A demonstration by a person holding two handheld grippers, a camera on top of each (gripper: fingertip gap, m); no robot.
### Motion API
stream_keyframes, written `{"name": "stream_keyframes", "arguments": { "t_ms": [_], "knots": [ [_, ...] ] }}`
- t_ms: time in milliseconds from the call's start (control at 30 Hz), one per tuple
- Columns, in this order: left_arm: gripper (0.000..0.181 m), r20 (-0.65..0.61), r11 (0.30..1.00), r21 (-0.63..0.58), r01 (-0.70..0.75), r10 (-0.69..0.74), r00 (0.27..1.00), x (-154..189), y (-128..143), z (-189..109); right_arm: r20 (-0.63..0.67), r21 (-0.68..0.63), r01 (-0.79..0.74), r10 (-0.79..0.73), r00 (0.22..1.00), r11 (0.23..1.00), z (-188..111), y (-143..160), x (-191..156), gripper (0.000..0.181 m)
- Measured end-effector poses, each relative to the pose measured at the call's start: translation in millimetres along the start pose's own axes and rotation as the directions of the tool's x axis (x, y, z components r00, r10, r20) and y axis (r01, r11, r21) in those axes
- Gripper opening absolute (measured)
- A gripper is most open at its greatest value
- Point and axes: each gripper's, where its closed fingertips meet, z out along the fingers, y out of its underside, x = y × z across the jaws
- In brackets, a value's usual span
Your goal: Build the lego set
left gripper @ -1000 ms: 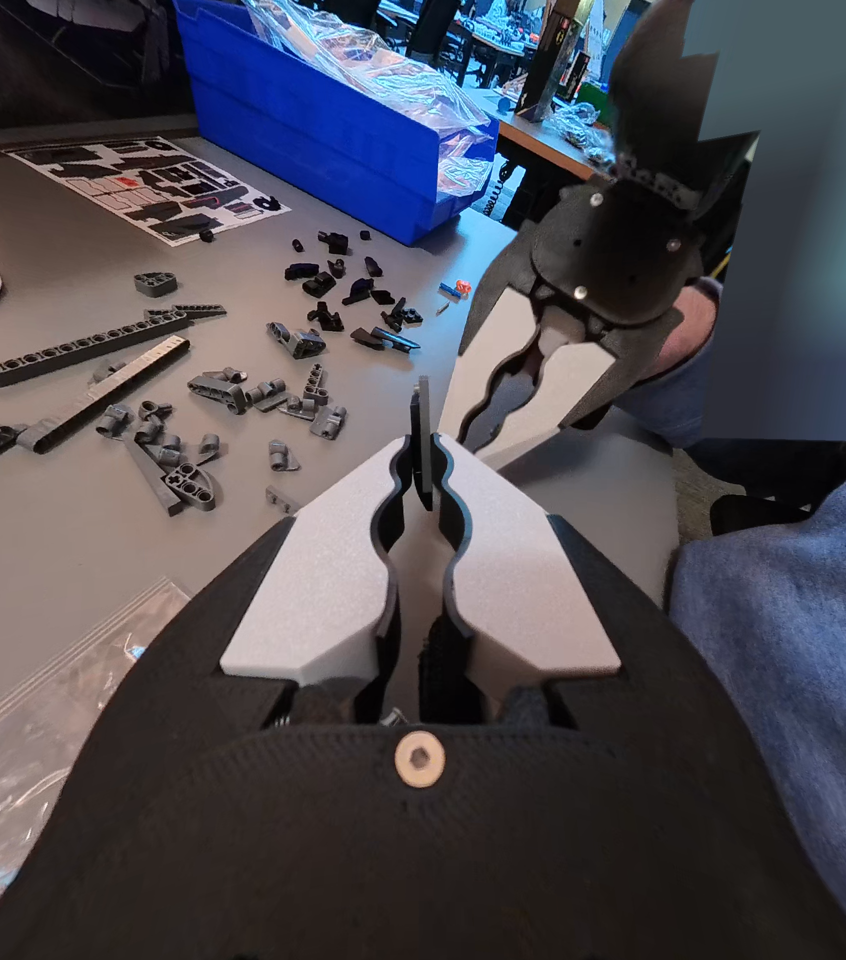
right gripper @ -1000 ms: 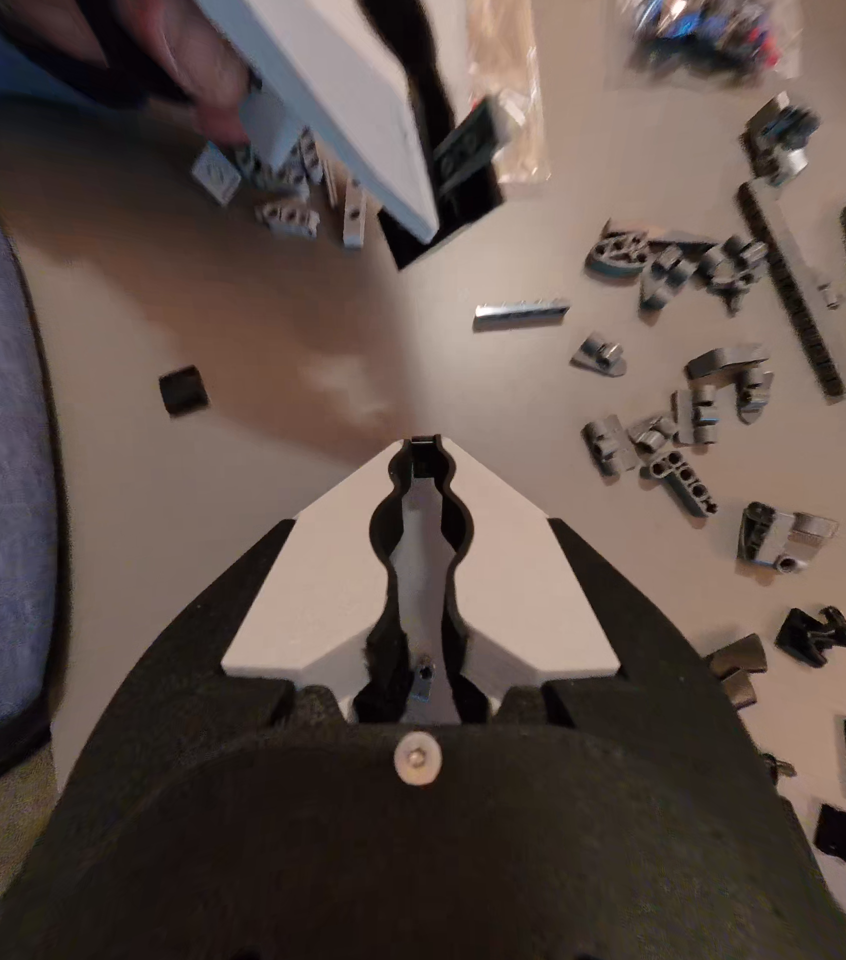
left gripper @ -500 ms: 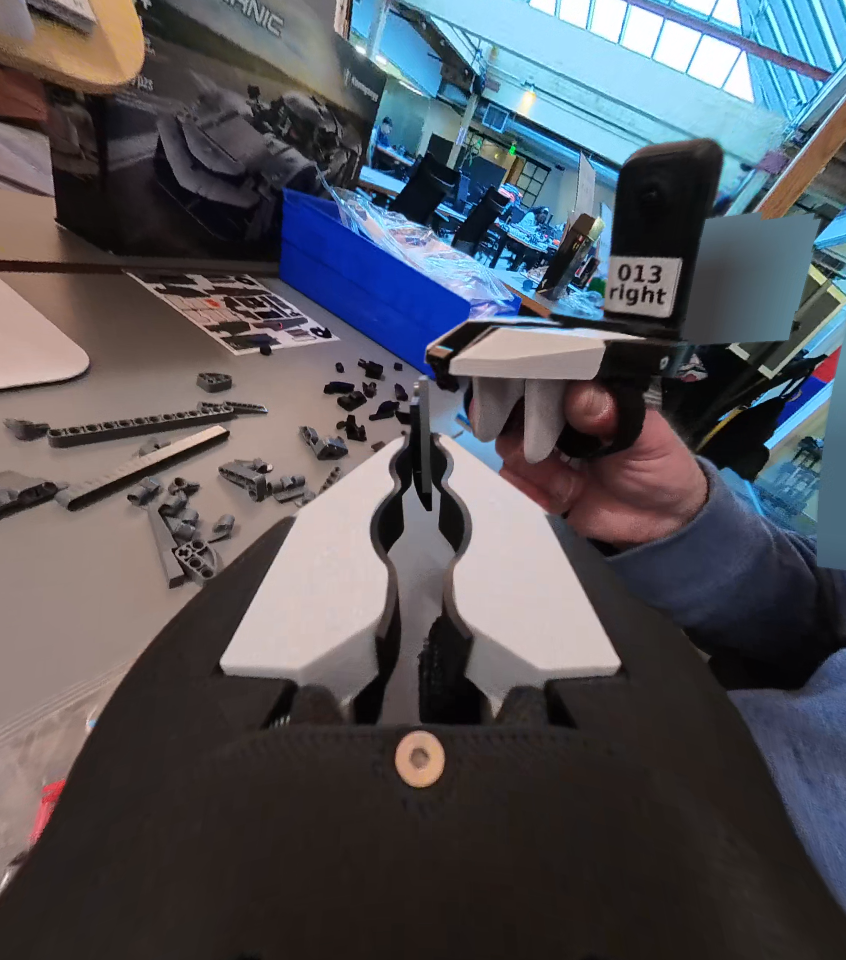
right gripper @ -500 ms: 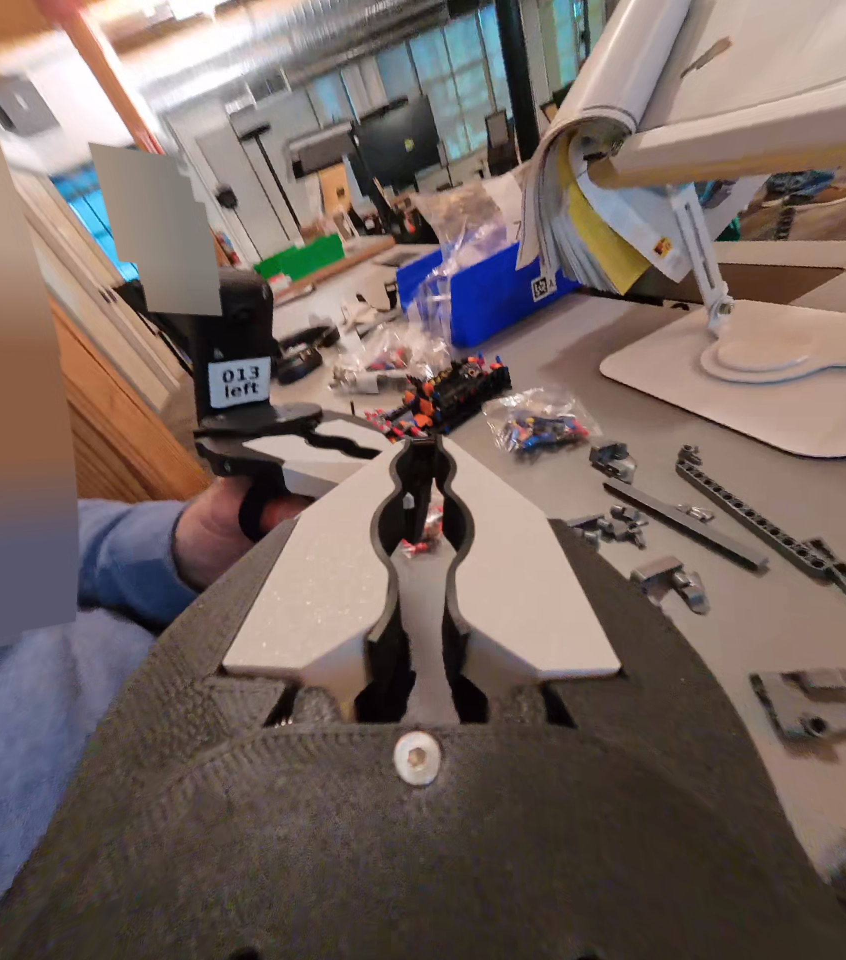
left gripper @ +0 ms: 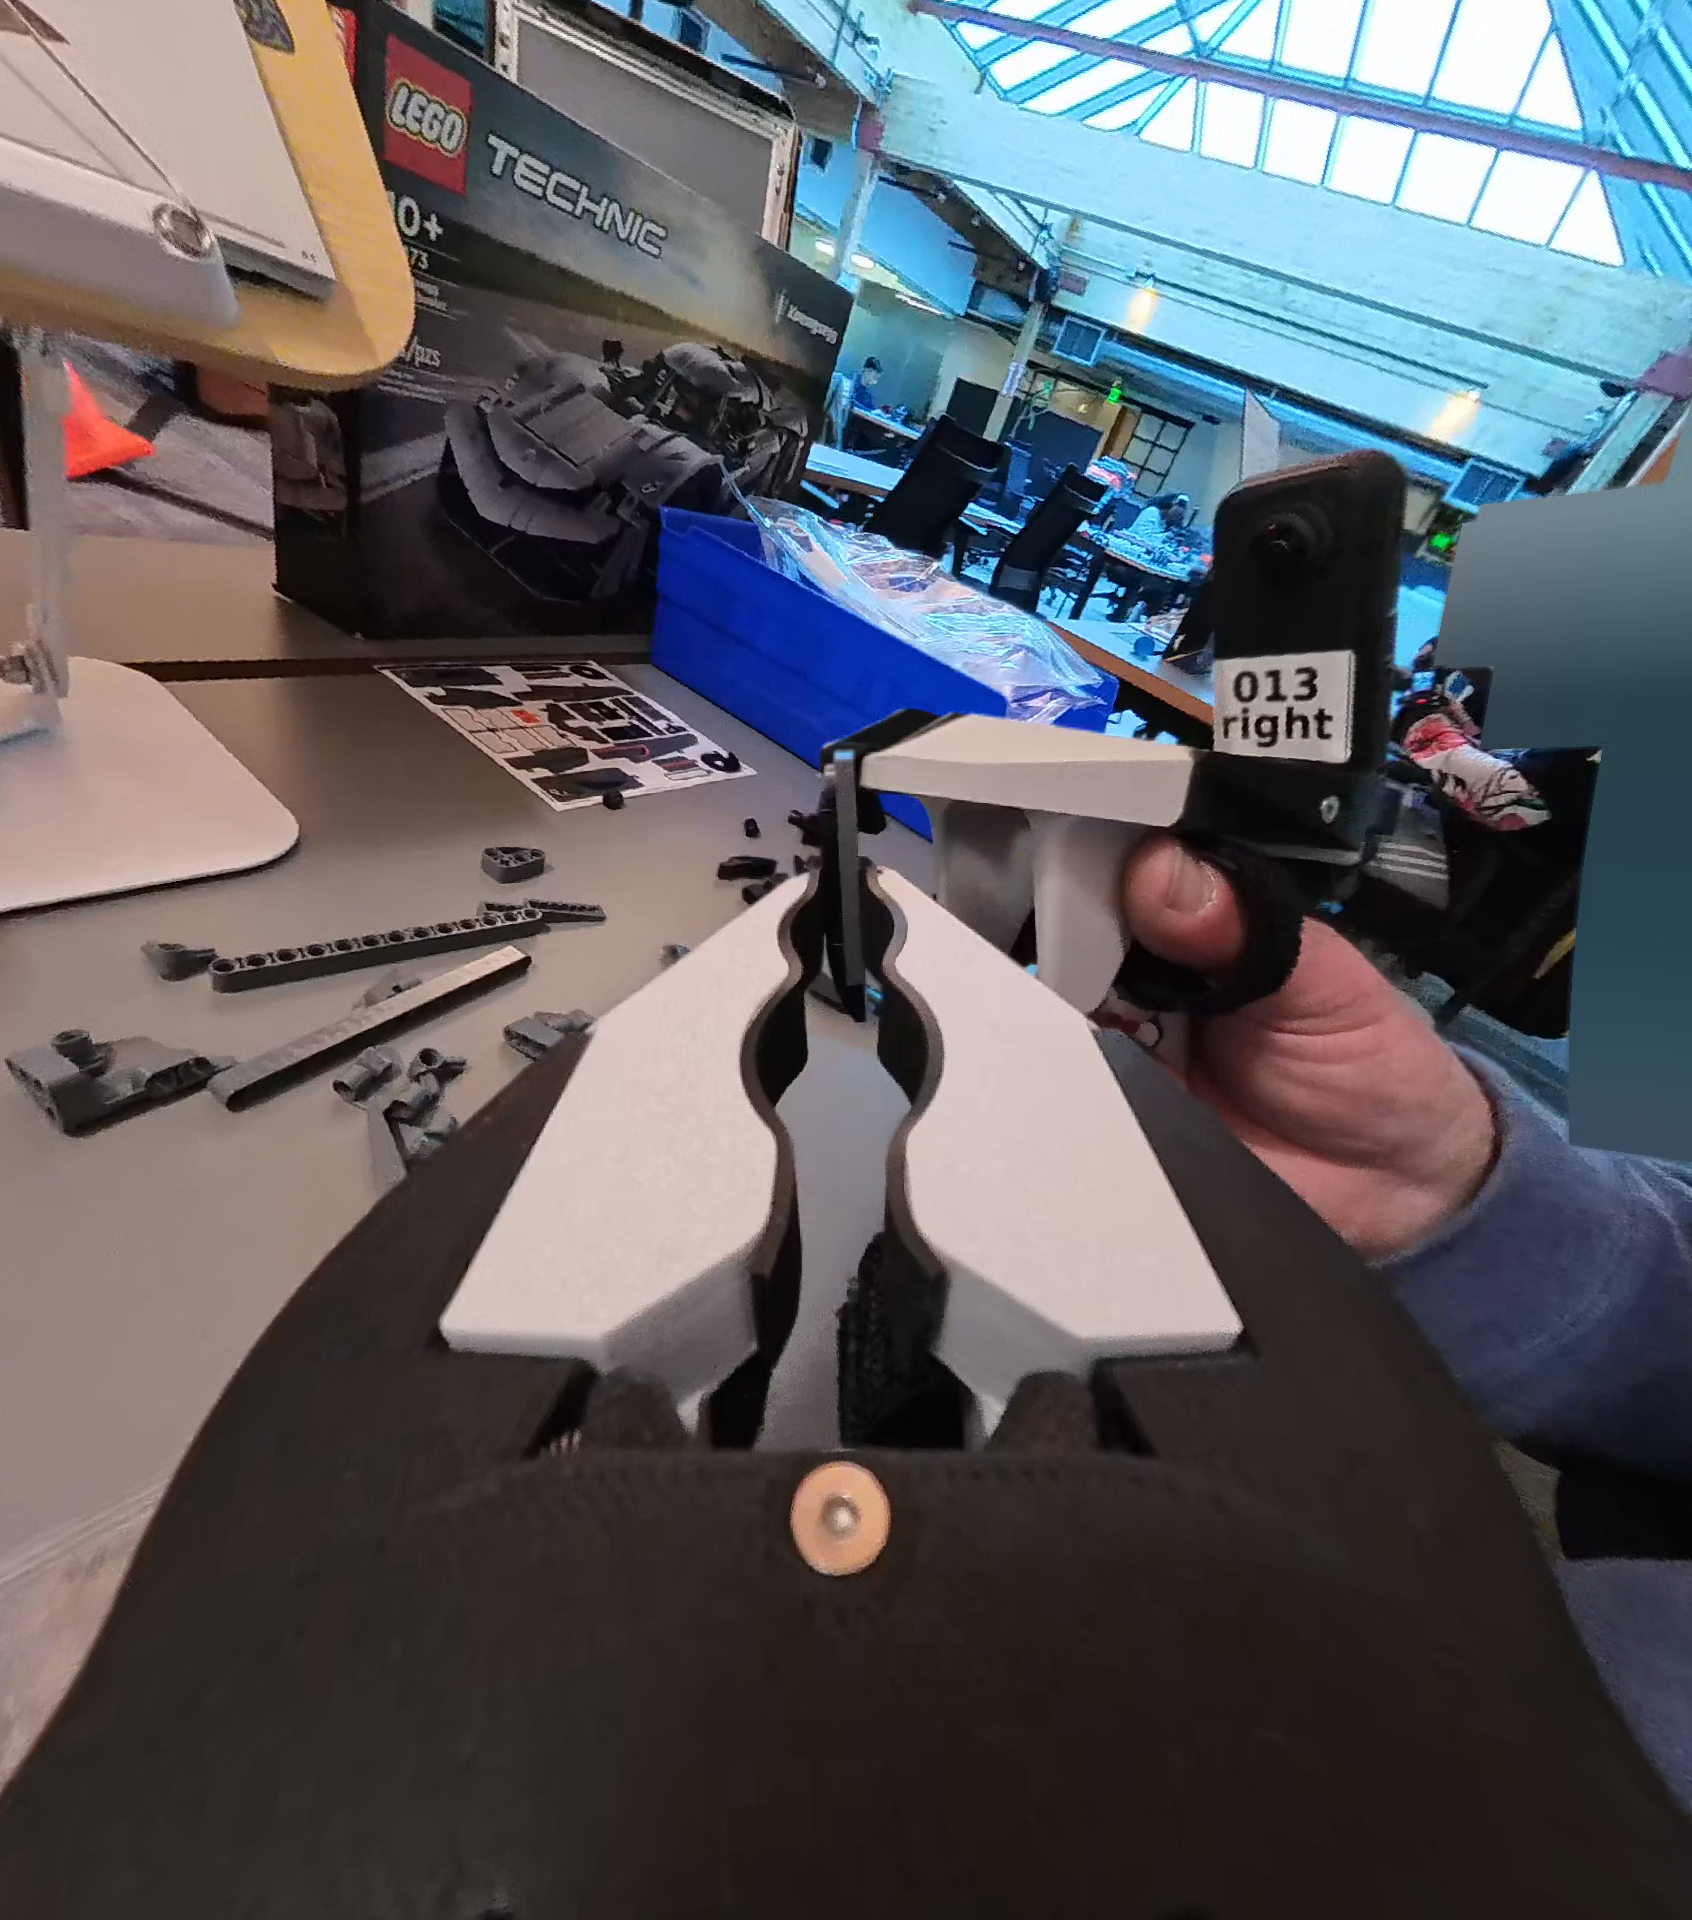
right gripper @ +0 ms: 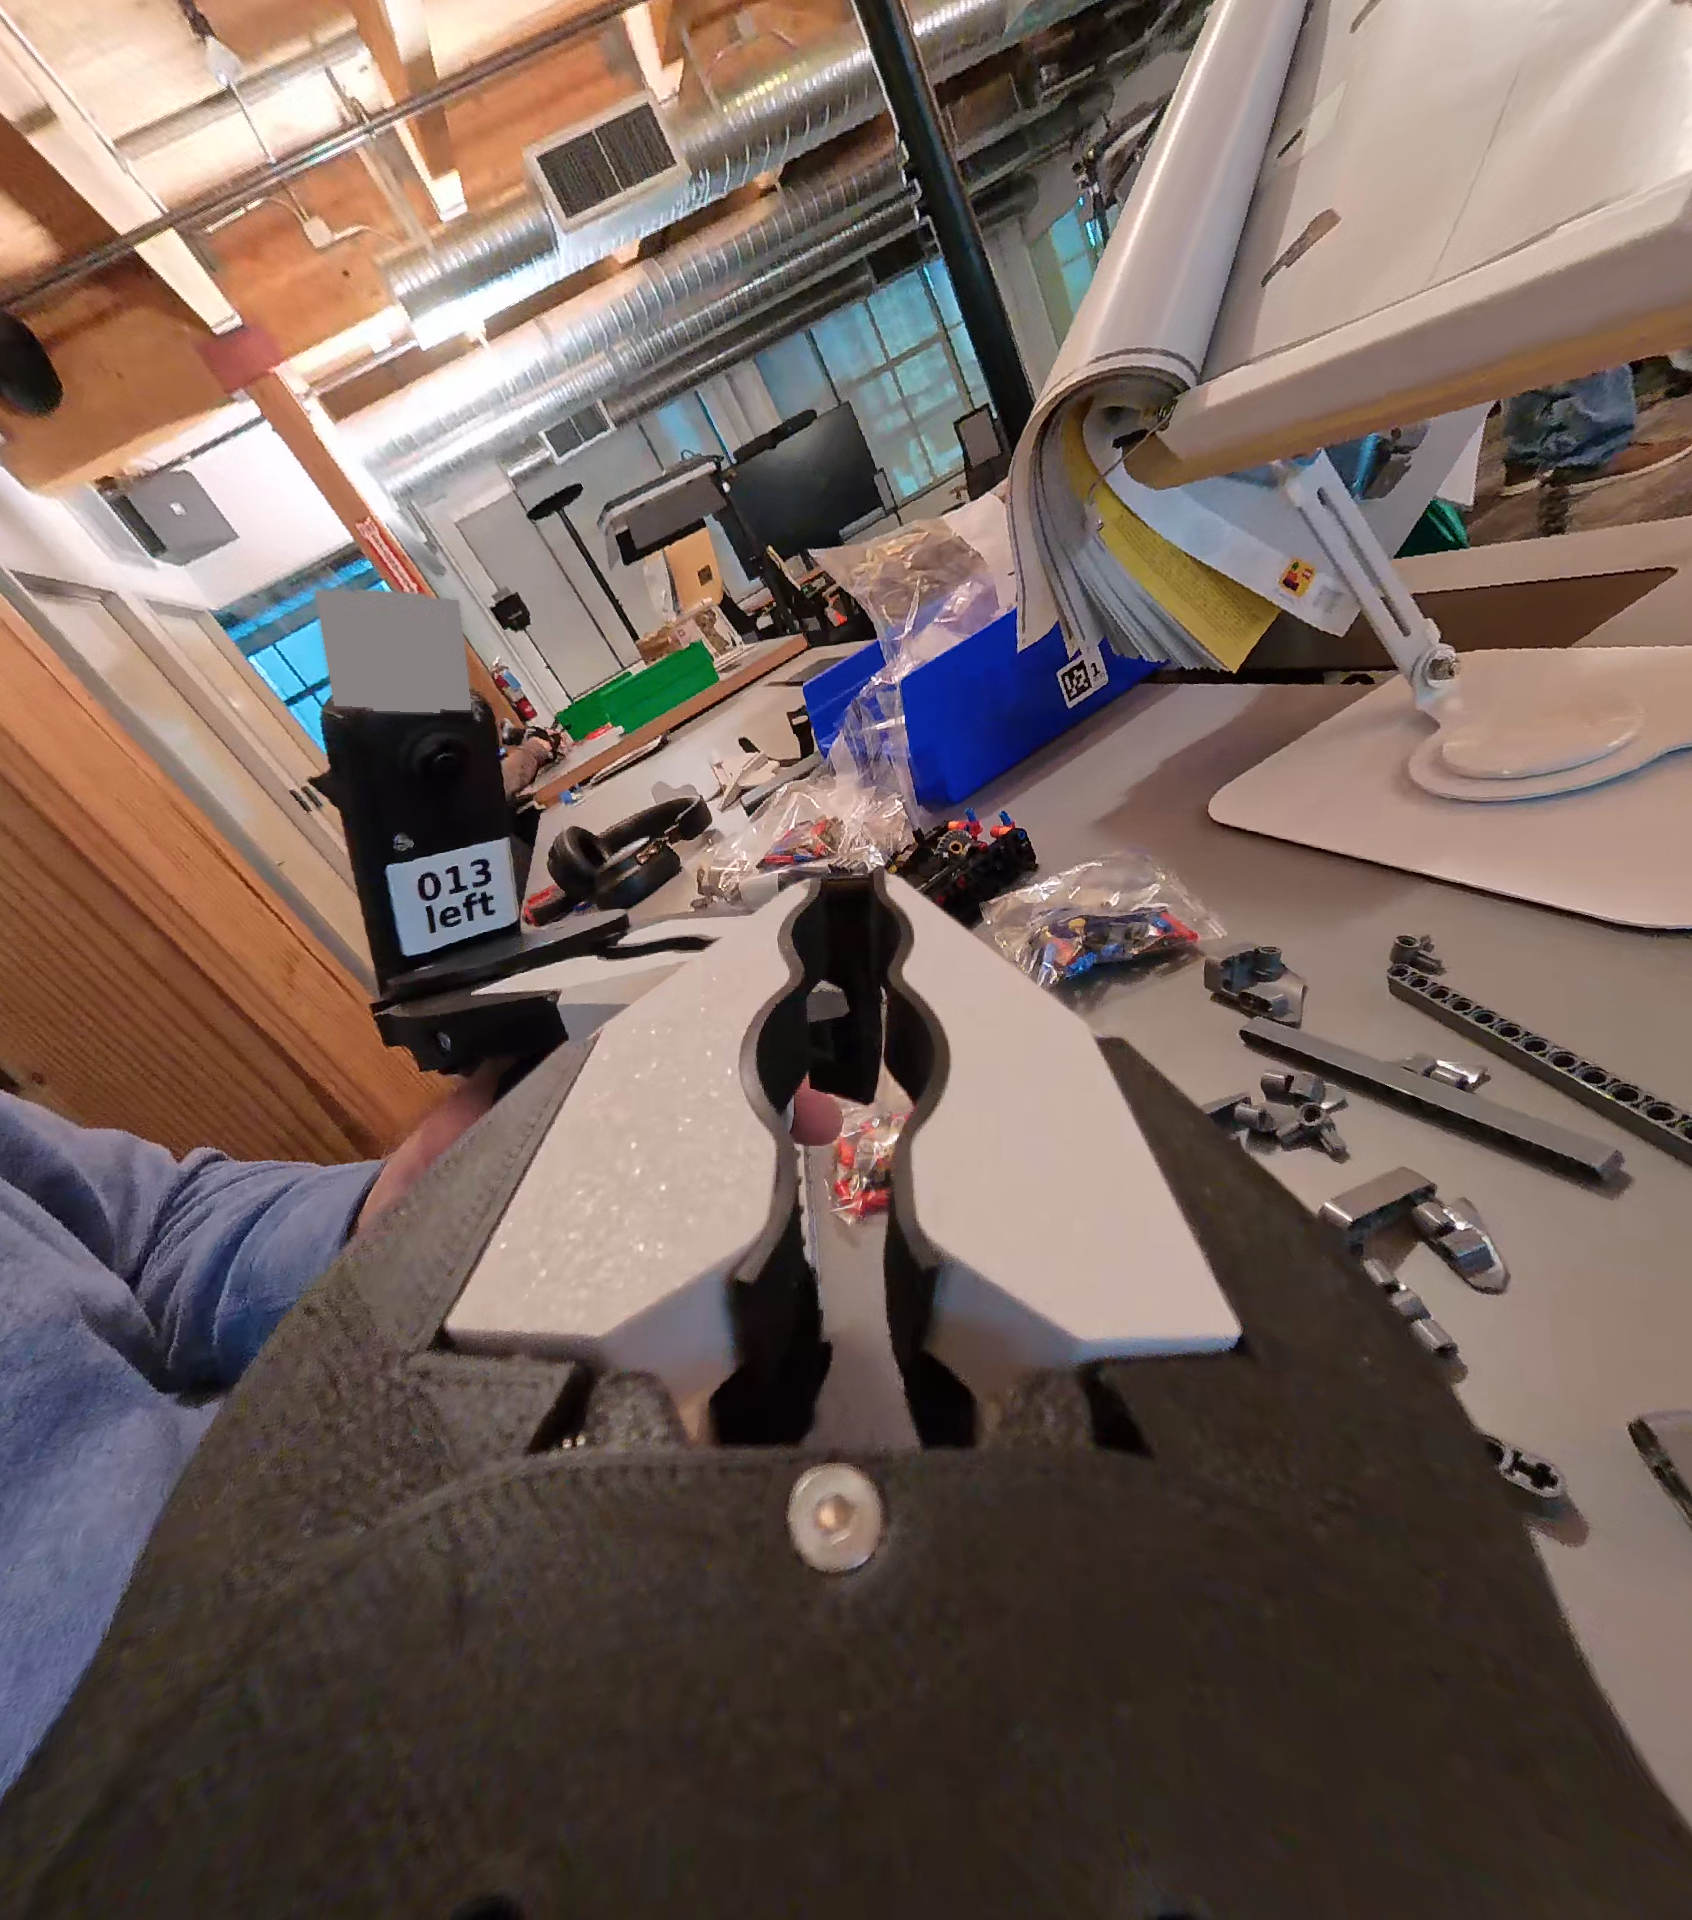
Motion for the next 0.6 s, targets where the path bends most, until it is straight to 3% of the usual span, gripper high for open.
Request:
{"name": "stream_keyframes", "arguments": {
  "t_ms": [600],
  "knots": [
    [0.004,0.015,0.996,0.051,-0.07,0.069,0.997,6,-10,1,0.021,0.061,-0.03,0.028,0.999,0.998,-3,-9,-1,0.004]
  ]
}}
